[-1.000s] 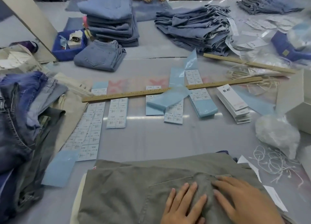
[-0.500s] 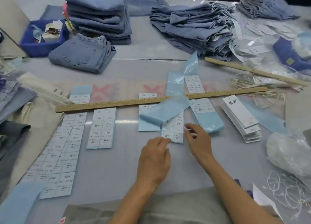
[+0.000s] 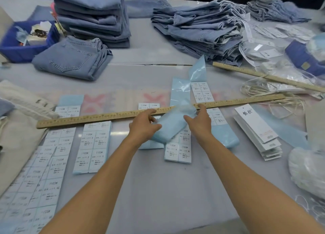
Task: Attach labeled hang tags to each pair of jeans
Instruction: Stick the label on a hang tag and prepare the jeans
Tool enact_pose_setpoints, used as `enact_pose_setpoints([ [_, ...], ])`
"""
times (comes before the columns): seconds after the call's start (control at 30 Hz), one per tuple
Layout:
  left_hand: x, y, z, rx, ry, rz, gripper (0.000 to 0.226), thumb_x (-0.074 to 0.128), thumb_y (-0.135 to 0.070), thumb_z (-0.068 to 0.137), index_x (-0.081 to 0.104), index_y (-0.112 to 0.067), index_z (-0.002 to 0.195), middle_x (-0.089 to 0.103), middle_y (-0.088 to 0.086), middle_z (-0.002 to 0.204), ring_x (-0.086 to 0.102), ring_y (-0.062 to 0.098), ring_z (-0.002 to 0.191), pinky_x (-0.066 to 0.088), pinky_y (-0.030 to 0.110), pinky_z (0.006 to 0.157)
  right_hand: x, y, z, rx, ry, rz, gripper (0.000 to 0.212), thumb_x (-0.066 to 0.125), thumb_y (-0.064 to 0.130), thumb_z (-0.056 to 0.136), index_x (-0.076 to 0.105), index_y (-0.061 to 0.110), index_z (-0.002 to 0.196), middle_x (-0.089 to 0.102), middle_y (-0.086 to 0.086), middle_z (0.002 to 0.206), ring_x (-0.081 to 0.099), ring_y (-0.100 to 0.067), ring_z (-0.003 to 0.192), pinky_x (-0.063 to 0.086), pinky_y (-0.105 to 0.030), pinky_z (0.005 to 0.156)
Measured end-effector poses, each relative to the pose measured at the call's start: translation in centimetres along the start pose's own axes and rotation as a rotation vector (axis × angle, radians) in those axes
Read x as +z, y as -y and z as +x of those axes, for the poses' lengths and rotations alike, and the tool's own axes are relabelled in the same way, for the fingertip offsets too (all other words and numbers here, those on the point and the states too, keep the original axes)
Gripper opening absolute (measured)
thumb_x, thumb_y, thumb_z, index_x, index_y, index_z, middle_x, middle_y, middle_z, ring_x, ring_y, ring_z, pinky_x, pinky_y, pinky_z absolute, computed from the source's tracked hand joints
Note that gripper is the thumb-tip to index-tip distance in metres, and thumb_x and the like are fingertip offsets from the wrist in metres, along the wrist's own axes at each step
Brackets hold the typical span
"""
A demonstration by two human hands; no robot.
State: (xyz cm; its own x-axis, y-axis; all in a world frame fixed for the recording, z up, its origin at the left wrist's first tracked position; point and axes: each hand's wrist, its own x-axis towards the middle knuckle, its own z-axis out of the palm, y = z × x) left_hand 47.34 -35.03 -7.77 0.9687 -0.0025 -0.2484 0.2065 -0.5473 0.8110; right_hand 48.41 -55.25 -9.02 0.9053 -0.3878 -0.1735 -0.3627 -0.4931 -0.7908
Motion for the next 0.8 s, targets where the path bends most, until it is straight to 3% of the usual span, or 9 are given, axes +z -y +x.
enact_pose_setpoints([
  [0.07,-0.5,0.5,-0.3,-0.027,0.013,-0.137,0.047,0.072,-0.002,0.086,0.067,-0.020,0.129,0.071,-0.003,0.092,0.062,0.016,0.088,0.053,0.043,0.098,0.3,-0.1,1.2,0.002,-0.013,-0.082,0.069,0.073,0.021,0.088,0.039,0.017,0.148,0.060,-0.008,0.131,0.049,-0.036,0.128,0.045,-0.050,0.105],
  [0.17,-1.1,1.4,-0.5,-0.017,0.047,-0.058,0.030,0.068,-0.001,0.089,0.078,-0.029,0.094,0.071,-0.005,0.085,0.058,0.016,0.081,0.052,0.038,0.083,0.2,-0.2,1.7,-0.006,-0.003,-0.109,0.062,0.074,0.020,0.088,0.049,0.018,0.144,0.066,-0.003,0.116,0.053,-0.031,0.124,0.048,-0.049,0.102],
  [0.27,-1.8,2.8,-1.0,-0.001,0.057,-0.010,0.036,0.063,0.002,0.087,0.078,-0.029,0.075,0.072,-0.009,0.085,0.060,0.016,0.086,0.048,0.035,0.087,-0.7,0.2,0.7,-0.095,-0.004,0.089,0.030,0.075,0.011,0.085,0.072,0.021,0.114,0.064,0.008,0.105,0.059,-0.023,0.112,0.049,-0.045,0.101],
  [0.37,-3.0,4.8,-1.9,0.030,0.039,-0.100,0.037,0.061,0.009,0.086,0.074,-0.023,0.072,0.073,-0.008,0.090,0.064,0.017,0.100,0.047,0.034,0.095,-2.5,0.6,-2.1,-0.302,0.037,0.005,0.016,0.075,0.010,0.082,0.071,0.023,0.089,0.064,0.008,0.104,0.056,-0.011,0.107,0.046,-0.039,0.101],
  [0.43,-3.8,6.1,-2.3,0.072,0.036,-0.124,0.040,0.059,0.014,0.085,0.074,-0.021,0.072,0.074,-0.008,0.097,0.065,0.012,0.105,0.047,0.026,0.095,-3.9,0.9,-5.1,-0.420,0.201,0.073,0.013,0.076,0.013,0.085,0.069,0.023,0.088,0.069,0.011,0.096,0.063,-0.006,0.097,0.051,-0.033,0.092],
  [0.53,-4.9,7.6,-2.4,0.110,0.008,-0.125,0.055,0.051,0.018,0.085,0.076,-0.027,0.067,0.073,-0.015,0.105,0.064,0.000,0.108,0.045,0.019,0.094,-5.0,0.9,-10.3,-0.528,0.638,0.006,0.015,0.076,0.027,0.087,0.069,0.034,0.099,0.071,0.018,0.100,0.068,-0.007,0.098,0.054,-0.026,0.089],
  [0.6,-5.5,8.2,-2.4,0.115,0.005,-0.097,0.058,0.048,0.018,0.086,0.076,-0.030,0.069,0.075,-0.016,0.100,0.065,0.000,0.107,0.046,0.020,0.094,-4.9,0.5,-12.4,-0.490,0.976,-0.158,0.027,0.076,0.038,0.086,0.069,0.039,0.112,0.070,0.021,0.111,0.068,-0.003,0.103,0.052,-0.024,0.093],
  [0.63,-5.8,8.4,-2.4,0.109,0.004,-0.085,0.058,0.047,0.017,0.085,0.077,-0.031,0.073,0.076,-0.016,0.096,0.066,0.000,0.103,0.047,0.020,0.092,-4.6,0.1,-12.8,-0.451,1.037,-0.179,0.029,0.077,0.037,0.086,0.070,0.036,0.115,0.071,0.018,0.113,0.068,-0.002,0.102,0.053,-0.024,0.093],
  [0.8,-6.6,8.2,-2.4,0.145,-0.008,-0.049,0.064,0.048,0.015,0.086,0.078,-0.041,0.084,0.072,-0.013,0.084,0.065,0.002,0.086,0.045,0.018,0.078,-1.6,-0.5,-12.7,-0.421,0.428,0.016,0.036,0.080,0.027,0.086,0.066,0.029,0.119,0.060,0.013,0.115,0.059,-0.005,0.099,0.048,-0.022,0.086],
])
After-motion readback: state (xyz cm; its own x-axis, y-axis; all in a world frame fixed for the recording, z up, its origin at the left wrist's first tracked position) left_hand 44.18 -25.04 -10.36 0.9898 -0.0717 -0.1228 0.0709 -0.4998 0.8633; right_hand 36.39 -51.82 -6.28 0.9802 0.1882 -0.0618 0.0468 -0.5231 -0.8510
